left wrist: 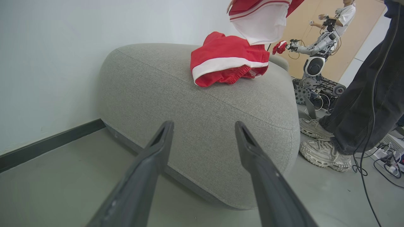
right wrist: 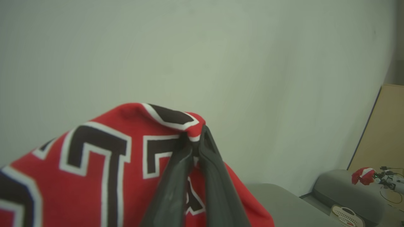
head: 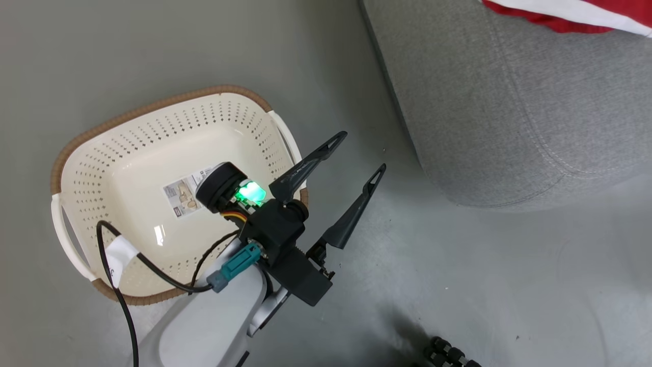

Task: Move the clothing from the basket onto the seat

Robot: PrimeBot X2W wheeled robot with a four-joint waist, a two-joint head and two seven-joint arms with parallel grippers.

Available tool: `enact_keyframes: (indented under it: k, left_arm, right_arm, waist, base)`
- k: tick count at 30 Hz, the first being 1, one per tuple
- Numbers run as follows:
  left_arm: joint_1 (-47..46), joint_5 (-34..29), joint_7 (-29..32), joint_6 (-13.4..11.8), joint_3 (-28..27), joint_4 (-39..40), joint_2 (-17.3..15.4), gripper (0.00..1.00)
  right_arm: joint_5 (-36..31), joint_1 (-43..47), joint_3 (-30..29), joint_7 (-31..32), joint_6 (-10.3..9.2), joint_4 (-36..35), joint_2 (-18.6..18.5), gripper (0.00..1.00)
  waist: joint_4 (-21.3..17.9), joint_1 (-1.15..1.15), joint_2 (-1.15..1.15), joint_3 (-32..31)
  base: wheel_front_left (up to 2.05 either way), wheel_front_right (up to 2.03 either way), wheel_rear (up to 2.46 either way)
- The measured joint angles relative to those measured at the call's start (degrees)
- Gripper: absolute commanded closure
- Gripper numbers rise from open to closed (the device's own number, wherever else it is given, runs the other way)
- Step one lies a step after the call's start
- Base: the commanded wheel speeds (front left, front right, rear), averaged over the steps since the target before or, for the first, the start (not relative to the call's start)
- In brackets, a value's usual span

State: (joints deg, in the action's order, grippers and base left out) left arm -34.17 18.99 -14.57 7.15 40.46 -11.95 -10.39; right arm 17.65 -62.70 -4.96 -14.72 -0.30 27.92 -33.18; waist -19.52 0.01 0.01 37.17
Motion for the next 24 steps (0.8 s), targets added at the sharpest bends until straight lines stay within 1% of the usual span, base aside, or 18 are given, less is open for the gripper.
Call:
enact_keyframes:
  k: [3,7,8,11,12,14,16,19,21,24]
  left_arm:
    - [-0.69,0.00,0.00,0.00,0.41,-0.01,-0.47,0.00]
    - [-1.37,0.00,0.00,0.00,0.98,-0.05,-0.56,0.00]
    - [-1.38,0.00,0.00,0.00,1.05,-0.07,-0.64,0.00]
    - [-1.40,0.00,0.00,0.00,0.99,-0.07,-1.10,0.00]
    - [-1.40,0.01,0.00,0.00,0.86,-0.07,-1.31,0.00]
    - [-1.40,0.01,0.00,0.00,0.68,-0.09,-1.44,0.00]
    - [-1.45,0.01,0.00,0.00,0.66,-0.30,-1.42,0.00]
    - [-1.77,0.02,0.00,0.00,0.49,-0.56,-1.34,0.00]
    - [-2.13,0.03,0.00,0.00,0.44,-0.69,-1.12,0.00]
    - [-2.72,0.19,0.00,0.00,0.56,-1.19,-0.45,0.00]
  right_arm:
    - [0.01,-0.67,-0.93,-0.01,-0.71,1.94,-0.84,1.00]
    - [0.41,-0.96,-2.20,0.00,-0.85,6.06,-1.68,1.00]
    - [0.57,-0.97,-2.38,0.00,-1.22,6.72,-1.72,1.00]
    - [0.97,-0.99,-2.40,0.00,-1.07,8.80,-1.89,1.00]
    - [1.12,-1.01,-2.14,0.00,-0.69,9.27,-1.74,1.00]
    - [1.24,-1.03,-1.21,0.00,-0.60,10.03,-0.55,1.00]
    - [1.60,-1.05,-0.07,0.01,-0.35,11.35,1.75,1.00]
    - [2.01,-0.93,1.72,0.09,0.59,13.36,5.60,1.00]
    - [2.10,-0.94,2.50,0.35,2.16,14.96,5.98,1.00]
    - [2.20,-0.79,2.98,0.44,3.25,16.75,5.89,1.00]
  waist:
    - [0.52,0.00,0.00,1.28]
    - [1.32,0.00,0.00,2.74]
    - [1.52,-0.01,0.00,3.09]
    - [2.11,0.00,0.00,4.09]
    - [2.29,0.00,0.00,4.41]
    - [2.63,-0.01,0.00,5.02]
    - [3.01,0.00,0.00,5.46]
    - [3.48,0.00,0.00,5.76]
    - [3.73,0.00,0.00,5.79]
    - [4.11,0.00,0.00,5.50]
  base:
    - [0.00,0.00,0.00]
    - [0.00,0.00,0.00]
    - [0.00,0.00,0.00]
    - [0.00,0.00,0.00]
    - [0.00,0.00,0.00]
    - [0.00,0.00,0.00]
    - [0.00,0.00,0.00]
    - [0.00,0.00,0.00]
    - [0.00,0.00,0.00]
    - [0.00,0.00,0.00]
